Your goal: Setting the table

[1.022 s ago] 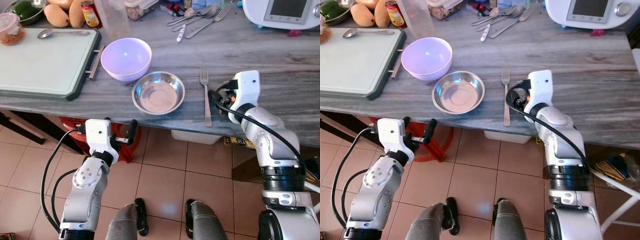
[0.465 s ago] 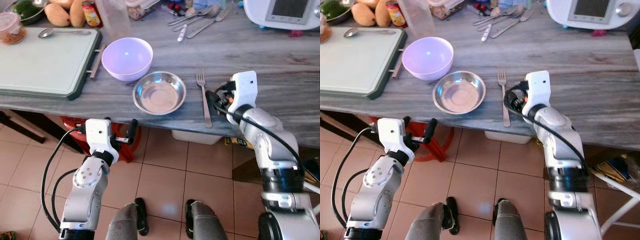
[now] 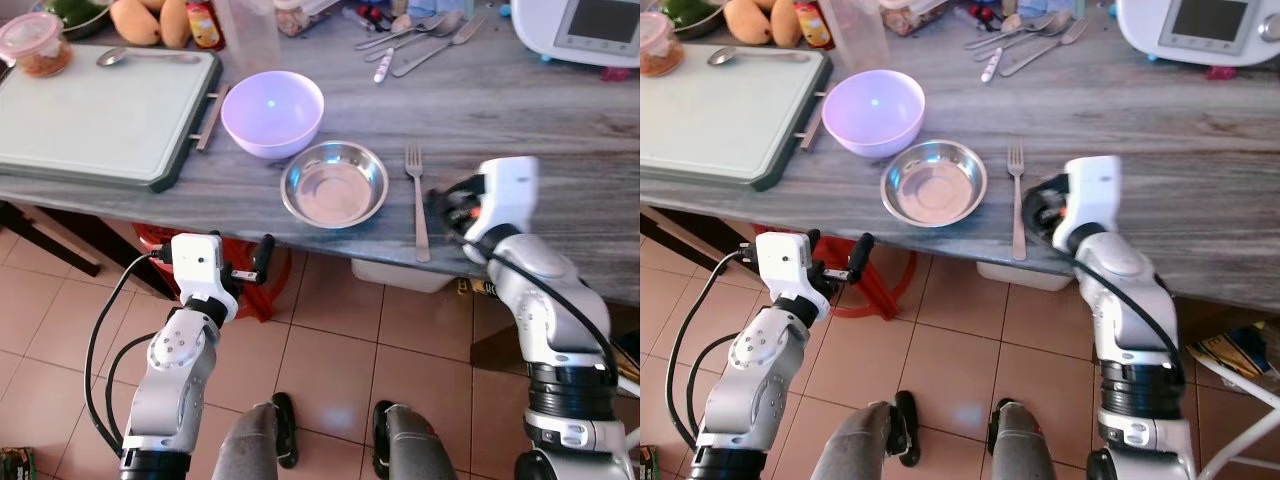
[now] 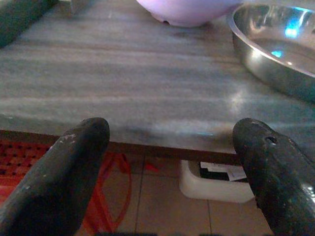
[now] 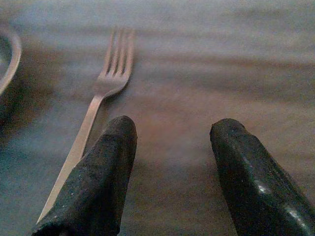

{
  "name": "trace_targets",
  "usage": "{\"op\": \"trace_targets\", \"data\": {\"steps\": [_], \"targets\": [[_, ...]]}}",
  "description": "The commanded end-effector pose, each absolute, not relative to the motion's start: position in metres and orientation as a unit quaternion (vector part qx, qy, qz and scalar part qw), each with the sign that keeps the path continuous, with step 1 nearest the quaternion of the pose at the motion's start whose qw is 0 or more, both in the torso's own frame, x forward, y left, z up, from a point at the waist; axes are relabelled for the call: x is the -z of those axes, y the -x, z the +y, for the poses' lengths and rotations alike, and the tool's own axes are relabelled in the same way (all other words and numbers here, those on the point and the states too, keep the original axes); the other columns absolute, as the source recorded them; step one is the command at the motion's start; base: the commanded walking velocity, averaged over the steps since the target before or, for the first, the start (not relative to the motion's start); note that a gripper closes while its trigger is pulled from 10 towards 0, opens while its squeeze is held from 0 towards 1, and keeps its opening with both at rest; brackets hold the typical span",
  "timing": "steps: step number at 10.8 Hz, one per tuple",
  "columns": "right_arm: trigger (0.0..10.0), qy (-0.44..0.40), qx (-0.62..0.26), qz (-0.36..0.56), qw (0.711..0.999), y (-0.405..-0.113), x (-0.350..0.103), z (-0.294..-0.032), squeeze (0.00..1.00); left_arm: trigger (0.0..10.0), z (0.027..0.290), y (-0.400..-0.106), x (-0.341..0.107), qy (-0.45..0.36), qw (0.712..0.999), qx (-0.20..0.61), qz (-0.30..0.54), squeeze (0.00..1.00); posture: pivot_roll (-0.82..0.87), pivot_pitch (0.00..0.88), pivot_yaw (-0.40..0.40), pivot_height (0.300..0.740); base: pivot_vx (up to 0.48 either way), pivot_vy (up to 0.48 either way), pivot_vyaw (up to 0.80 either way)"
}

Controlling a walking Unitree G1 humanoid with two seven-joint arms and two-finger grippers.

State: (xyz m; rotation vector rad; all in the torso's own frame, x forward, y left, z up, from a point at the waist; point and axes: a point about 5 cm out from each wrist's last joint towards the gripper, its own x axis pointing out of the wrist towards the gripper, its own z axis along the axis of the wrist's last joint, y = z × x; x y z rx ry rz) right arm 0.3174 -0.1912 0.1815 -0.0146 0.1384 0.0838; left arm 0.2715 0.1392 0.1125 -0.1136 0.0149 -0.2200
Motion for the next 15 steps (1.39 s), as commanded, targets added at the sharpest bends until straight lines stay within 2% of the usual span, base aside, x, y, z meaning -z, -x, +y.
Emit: {"op": "trace_targets", "data": {"steps": [1, 4, 6, 8, 10, 13, 15], "targets": [[10.0, 0.009, -0.020, 0.040, 0.999, -0.313, -0.189, -0.195, 0.00, 10.0, 0.143, -0.271, -0.110, 0.055, 0.993, 0.103, 0.009, 0.00, -0.05, 0.193, 0.073, 0.740, 0.000, 0.000, 0.00], [10.0, 0.012, 0.027, -0.045, 0.999, -0.300, -0.200, -0.196, 0.00, 10.0, 0.146, -0.272, -0.112, 0.060, 0.994, 0.091, 0.000, 0.00, -0.05, 0.162, 0.078, 0.740, 0.000, 0.000, 0.00], [10.0, 0.057, 0.030, -0.101, 0.993, -0.282, -0.198, -0.187, 0.00, 10.0, 0.144, -0.271, -0.108, 0.057, 0.997, 0.060, 0.011, 0.00, -0.05, 0.108, 0.071, 0.740, 0.000, 0.000, 0.00], [10.0, 0.075, 0.037, -0.087, 0.993, -0.274, -0.173, -0.181, 0.00, 10.0, 0.145, -0.278, -0.110, 0.055, 0.997, 0.056, -0.004, 0.00, -0.05, 0.069, 0.061, 0.740, 0.000, 0.000, 0.00], [10.0, 0.057, 0.036, -0.066, 0.996, -0.273, -0.152, -0.176, 0.00, 10.0, 0.152, -0.289, -0.118, 0.055, 0.998, 0.036, -0.024, 0.00, -0.04, 0.035, 0.056, 0.740, -0.124, 0.000, 0.00], [10.0, 0.044, 0.044, -0.055, 0.997, -0.283, -0.141, -0.181, 0.00, 10.0, 0.153, -0.294, -0.120, 0.051, 0.998, 0.032, -0.036, 0.00, -0.02, 0.023, 0.060, 0.740, -0.242, 0.000, 0.00], [10.0, 0.062, 0.090, -0.043, 0.993, -0.286, -0.140, -0.188, 0.00, 10.0, 0.154, -0.291, -0.120, 0.048, 0.998, 0.026, -0.038, 0.00, -0.03, 0.041, 0.063, 0.740, -0.257, 0.000, 0.00]]}}
